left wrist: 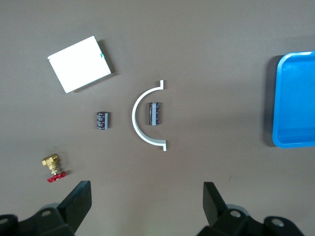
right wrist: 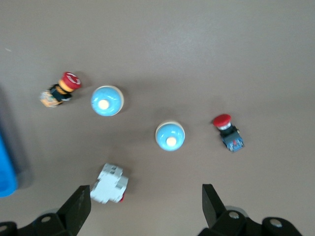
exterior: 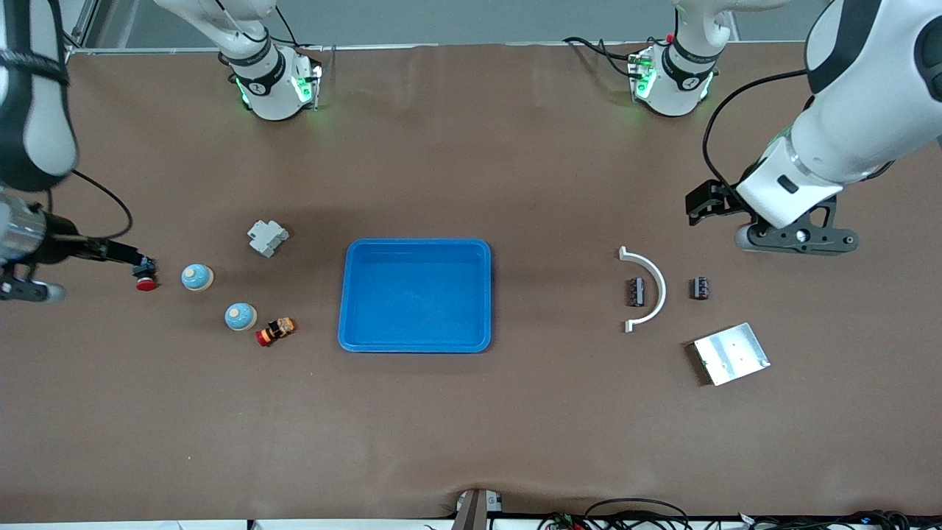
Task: Place electrolytic capacitor and blue bell in tray
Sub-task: 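Move the right gripper to a blue bell while the left gripper reaches a capacitor, then grasp the blue bell with the right gripper while the left gripper grasps the capacitor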
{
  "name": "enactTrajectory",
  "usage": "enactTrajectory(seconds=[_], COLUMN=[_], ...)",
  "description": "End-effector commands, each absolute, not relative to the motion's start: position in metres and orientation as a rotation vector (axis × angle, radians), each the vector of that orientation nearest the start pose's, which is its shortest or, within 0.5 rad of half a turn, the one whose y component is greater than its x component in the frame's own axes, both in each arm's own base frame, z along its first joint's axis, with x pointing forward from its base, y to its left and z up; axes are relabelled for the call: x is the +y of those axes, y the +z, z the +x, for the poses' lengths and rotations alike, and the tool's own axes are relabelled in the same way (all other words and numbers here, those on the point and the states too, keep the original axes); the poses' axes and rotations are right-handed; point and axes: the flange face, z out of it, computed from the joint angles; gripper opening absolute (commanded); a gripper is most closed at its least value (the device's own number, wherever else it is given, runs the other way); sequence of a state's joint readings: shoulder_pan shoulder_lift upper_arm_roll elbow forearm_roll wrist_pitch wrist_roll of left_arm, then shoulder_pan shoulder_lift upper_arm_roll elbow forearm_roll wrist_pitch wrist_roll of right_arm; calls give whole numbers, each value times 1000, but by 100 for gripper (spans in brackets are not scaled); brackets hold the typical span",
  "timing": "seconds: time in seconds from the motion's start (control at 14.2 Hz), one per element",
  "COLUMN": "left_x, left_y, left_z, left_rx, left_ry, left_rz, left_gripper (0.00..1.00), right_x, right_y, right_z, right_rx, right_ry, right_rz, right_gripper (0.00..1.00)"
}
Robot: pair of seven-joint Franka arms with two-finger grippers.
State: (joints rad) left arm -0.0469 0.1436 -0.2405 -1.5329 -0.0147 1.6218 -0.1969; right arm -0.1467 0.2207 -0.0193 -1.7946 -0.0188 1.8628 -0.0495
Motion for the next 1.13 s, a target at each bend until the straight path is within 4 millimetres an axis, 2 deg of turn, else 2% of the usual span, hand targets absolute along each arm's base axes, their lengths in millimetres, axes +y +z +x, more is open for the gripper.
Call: enactTrajectory(seconds=[0.0, 0.28, 0.49, 0.63, 0.77, 0.92, 1.06], left_x=[-172, -185, -194, -194, -201, -203, -204], left_y=[546, 492, 448, 412, 383, 358, 331], left_z=[578, 573, 567, 563, 561, 565, 568], left_rx=[139, 156, 149, 175, 221, 215, 189], left_ry=[80, 69, 27, -3, -9, 0, 19], left_rz=[-3194, -3189, -3167, -3147, -3127, -3116, -3101], left_gripper=[100, 100, 100, 100, 100, 100, 100], right_x=[-103, -108, -108, -108, -123, -127, -128], right_y=[361, 281, 242, 229, 217, 197, 195], right_z=[578, 551, 535, 526, 525, 524, 523], right_rx=[41, 34, 32, 24, 19, 30, 37], right_ry=[192, 125, 138, 109, 80, 60, 71], right_rz=[-3159, -3164, -3158, -3161, -3165, -3170, -3168], right_gripper=[100, 100, 100, 100, 100, 100, 100])
